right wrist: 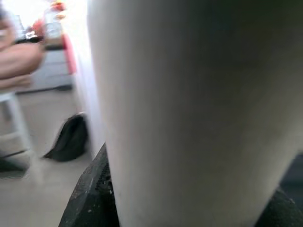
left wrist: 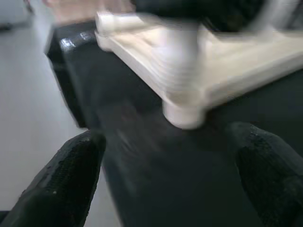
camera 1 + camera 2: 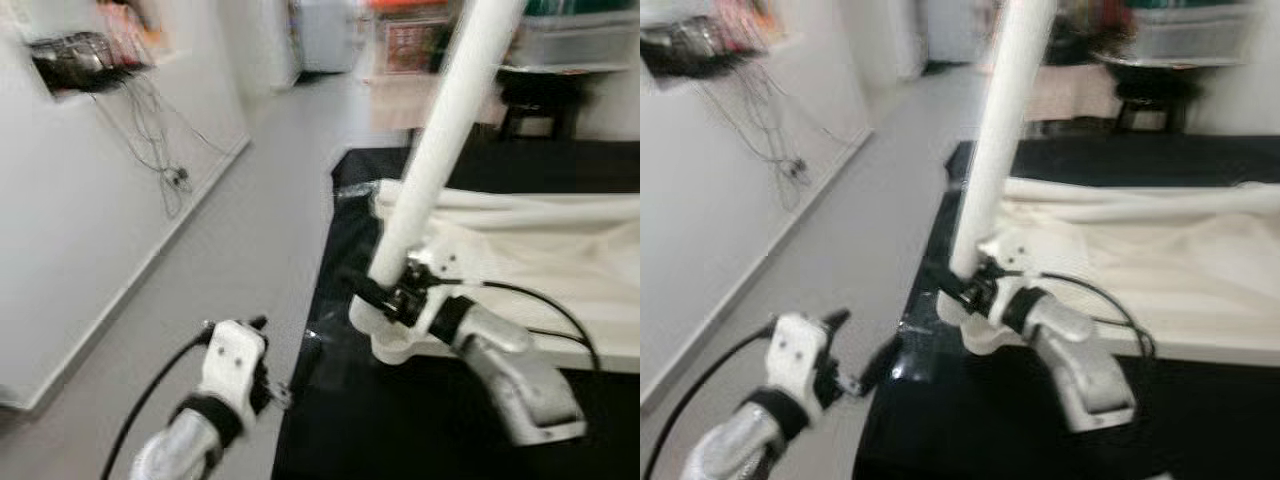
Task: Building children table
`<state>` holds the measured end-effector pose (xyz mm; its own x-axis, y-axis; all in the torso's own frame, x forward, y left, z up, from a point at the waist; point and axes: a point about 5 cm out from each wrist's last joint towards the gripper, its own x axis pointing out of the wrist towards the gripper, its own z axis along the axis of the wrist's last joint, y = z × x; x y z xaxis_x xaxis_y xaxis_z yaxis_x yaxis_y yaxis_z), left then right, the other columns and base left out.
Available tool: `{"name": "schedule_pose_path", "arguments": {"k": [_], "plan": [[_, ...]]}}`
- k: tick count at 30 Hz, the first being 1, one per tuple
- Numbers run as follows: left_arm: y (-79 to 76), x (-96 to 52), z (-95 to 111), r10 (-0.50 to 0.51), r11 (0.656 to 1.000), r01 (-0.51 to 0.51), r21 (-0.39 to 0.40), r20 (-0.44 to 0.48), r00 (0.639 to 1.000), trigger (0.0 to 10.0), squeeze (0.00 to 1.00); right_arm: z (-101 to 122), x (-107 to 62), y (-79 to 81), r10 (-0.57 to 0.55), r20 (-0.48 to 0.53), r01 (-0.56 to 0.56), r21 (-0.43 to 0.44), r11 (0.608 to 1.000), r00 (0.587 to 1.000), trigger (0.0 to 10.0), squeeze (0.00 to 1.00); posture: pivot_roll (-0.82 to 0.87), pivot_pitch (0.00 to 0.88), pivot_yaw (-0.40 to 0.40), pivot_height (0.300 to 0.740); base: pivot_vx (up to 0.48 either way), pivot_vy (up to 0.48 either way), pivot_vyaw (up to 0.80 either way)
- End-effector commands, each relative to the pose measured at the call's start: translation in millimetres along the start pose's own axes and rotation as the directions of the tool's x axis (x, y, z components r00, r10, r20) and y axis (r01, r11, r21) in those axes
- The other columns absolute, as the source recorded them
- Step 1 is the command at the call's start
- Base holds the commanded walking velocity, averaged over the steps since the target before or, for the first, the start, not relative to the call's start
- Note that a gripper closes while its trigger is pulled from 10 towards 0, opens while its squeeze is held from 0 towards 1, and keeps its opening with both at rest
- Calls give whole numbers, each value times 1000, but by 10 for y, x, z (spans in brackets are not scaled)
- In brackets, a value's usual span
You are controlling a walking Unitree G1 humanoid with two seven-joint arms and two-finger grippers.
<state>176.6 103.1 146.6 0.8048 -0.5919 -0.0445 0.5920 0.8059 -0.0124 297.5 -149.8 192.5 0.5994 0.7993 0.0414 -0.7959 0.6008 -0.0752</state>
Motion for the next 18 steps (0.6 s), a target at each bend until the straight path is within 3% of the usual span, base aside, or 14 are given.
{"name": "schedule_pose_path", "arguments": {"k": [1,3,7,8,11,18], "plan": [[41,-16,22,17,999,-16,48,-19,1000,10000,0,61,166,-5,62,33,-63,17,998,998,10000,0,-33,21,24,740,0,0,800],[39,-16,35,20,998,-19,61,-19,1000,10000,0,63,202,-59,50,31,-50,20,999,998,10000,0,-33,21,24,740,0,0,800],[16,-34,67,13,996,-11,83,-24,1000,10000,0,71,222,-126,71,18,-72,40,997,997,10000,0,-20,44,14,740,0,0,0],[-16,-103,101,-28,993,34,109,-50,998,10000,0,124,207,-267,96,-7,-96,4,995,995,10000,0,2,89,5,740,0,0,0],[-18,-187,138,-90,985,102,135,-92,992,10000,0,215,167,-456,117,-13,-117,-2,993,993,10000,0,7,107,5,740,0,0,0],[1,-284,241,-142,974,159,160,-113,983,10000,0,295,77,-605,148,-33,-148,-12,989,988,10000,0,20,147,21,740,0,0,0]]}}
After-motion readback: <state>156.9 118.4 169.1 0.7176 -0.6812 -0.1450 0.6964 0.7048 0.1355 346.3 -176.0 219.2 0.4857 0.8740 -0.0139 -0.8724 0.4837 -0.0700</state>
